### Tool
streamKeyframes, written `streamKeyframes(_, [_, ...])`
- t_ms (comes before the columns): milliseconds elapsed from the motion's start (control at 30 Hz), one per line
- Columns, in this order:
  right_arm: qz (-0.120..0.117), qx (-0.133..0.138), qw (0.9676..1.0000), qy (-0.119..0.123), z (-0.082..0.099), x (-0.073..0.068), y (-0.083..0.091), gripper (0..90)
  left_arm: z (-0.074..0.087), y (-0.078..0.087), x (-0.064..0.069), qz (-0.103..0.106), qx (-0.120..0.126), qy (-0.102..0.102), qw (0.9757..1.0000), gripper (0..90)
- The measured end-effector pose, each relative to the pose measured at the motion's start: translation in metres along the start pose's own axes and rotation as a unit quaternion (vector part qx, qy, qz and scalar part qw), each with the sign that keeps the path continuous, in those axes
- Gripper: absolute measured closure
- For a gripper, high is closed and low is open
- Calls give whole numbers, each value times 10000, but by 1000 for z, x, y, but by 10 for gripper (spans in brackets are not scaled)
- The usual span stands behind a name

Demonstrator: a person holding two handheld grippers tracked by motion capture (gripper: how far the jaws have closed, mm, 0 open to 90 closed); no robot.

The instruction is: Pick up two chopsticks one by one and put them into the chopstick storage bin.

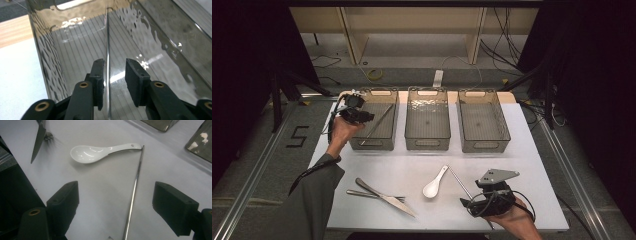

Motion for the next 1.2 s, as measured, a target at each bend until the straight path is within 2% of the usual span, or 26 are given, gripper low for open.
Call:
streamKeyframes(67, [16, -41, 10000, -10, 0, 0, 0, 226, -1, 3, 2, 101, -79, 15, 9999, 607])
streamKeyframes(133, [9, -69, 10000, -11, 0, 0, 0, 227, -2, 7, 2, 244, -77, 152, 9996, 542])
streamKeyframes(167, [15, -85, 10000, -34, 0, 0, 0, 226, -3, 8, 2, 294, -54, 201, 9994, 514])
streamKeyframes(300, [43, -128, 9999, -99, 1, 3, 1, 228, -4, 23, 7, 467, 98, 148, 9987, 366])
streamKeyframes(400, [64, -182, 9997, -141, 2, 6, 1, 231, -1, 34, 12, 690, 263, 315, 9968, 307])
streamKeyframes(533, [128, -351, 9992, -167, 1, 8, 1, 236, 6, 48, 20, 838, 354, 371, 9952, 263])
streamKeyframes(600, [155, -501, 9985, -127, 0, 9, -1, 249, 11, 54, 28, 890, 318, 303, 9951, 249])
streamKeyframes(633, [172, -602, 9980, -103, 0, 9, -2, 251, 13, 57, 31, 960, 328, 306, 9944, 228])
streamKeyframes(667, [183, -679, 9975, -92, -1, 10, -2, 252, 17, 62, 37, 1108, 432, 349, 9923, 219])
streamKeyframes(733, [266, -874, 9958, -16, -3, 11, -4, 255, 24, 70, 45, 1083, 455, 172, 9929, 214])
streamKeyframes(767, [285, -942, 9951, -5, -5, 11, -5, 257, 27, 72, 49, 1081, 459, 149, 9930, 208])
streamKeyframes(833, [271, -1084, 9937, 19, -8, 12, -6, 261, 35, 77, 55, 1194, 493, 166, 9915, 196])
streamKeyframes(967, [218, -1332, 9908, 53, -14, 14, -8, 286, 50, 85, 67, 1315, 550, -1, 9898, 189])
streamKeyframes(1067, [206, -1447, 9893, 48, -17, 16, -10, 289, 58, 88, 71, 1325, 610, -79, 9893, 182])
streamKeyframes(1133, [235, -1547, 9877, 36, -19, 17, -12, 298, 62, 89, 71, 1332, 646, -67, 9890, 182])
streamKeyframes(1200, [234, -1679, 9855, 1, -20, 19, -14, 306, 67, 92, 71, 1389, 746, -2, 9875, 182])
Point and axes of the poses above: each handheld gripper's, and its own axes: y roughly backward along the jaws, z roughly out of its underside, x roughly to its right, the point moved 1 cm from there along -y, roughly forward along the jaws, and after that the axes turned 2 degrees about -x, right-handed, at the moved point
